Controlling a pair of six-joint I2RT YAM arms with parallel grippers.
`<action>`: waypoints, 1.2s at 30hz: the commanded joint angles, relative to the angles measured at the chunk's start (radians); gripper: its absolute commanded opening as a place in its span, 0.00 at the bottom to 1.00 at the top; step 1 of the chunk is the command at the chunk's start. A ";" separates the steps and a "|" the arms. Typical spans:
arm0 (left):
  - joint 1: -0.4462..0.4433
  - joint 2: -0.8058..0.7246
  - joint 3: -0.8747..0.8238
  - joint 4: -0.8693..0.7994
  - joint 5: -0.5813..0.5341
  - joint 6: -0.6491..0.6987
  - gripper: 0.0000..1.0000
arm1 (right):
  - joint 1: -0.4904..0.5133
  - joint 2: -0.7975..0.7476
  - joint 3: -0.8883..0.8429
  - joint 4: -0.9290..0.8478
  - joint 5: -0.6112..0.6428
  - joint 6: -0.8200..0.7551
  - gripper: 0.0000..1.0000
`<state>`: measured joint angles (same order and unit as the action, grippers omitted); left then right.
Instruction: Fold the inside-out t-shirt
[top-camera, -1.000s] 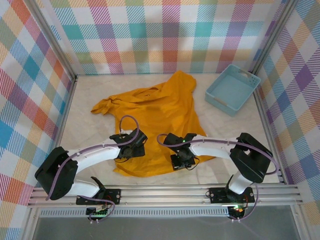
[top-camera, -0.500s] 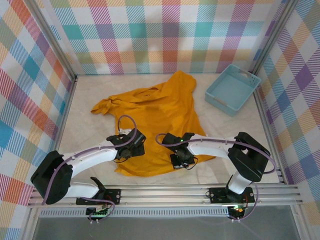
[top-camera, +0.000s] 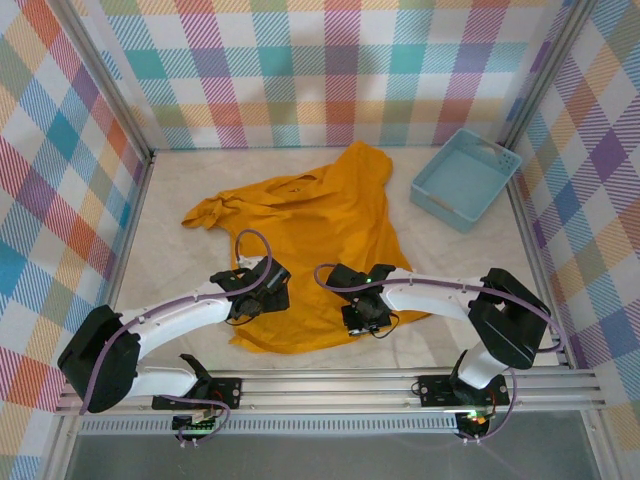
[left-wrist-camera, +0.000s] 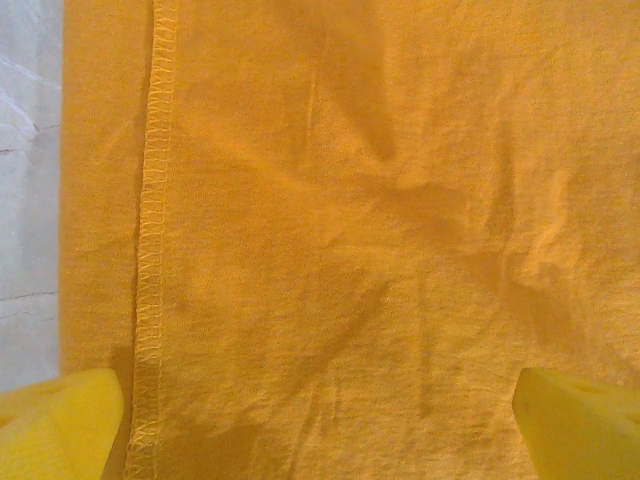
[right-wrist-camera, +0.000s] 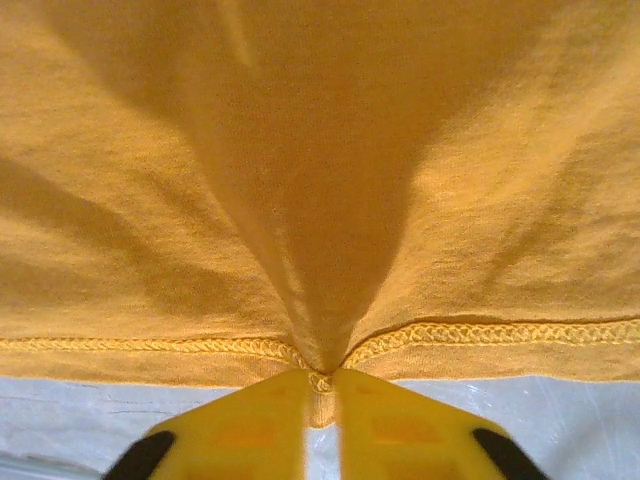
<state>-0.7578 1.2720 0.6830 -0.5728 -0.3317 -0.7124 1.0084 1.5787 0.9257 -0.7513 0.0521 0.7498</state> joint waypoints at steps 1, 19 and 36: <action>-0.011 -0.019 0.006 -0.015 -0.006 0.016 1.00 | 0.006 0.012 -0.014 -0.009 -0.001 0.009 0.24; -0.059 -0.072 0.021 0.002 -0.002 0.078 1.00 | 0.005 -0.102 0.103 -0.163 0.069 -0.027 0.03; -0.437 -0.037 0.089 0.234 0.023 0.363 1.00 | -0.065 -0.155 0.171 -0.140 -0.001 -0.073 0.08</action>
<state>-1.1599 1.1954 0.7364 -0.3763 -0.3183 -0.4088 0.9470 1.4254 1.1175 -0.9077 0.0925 0.6914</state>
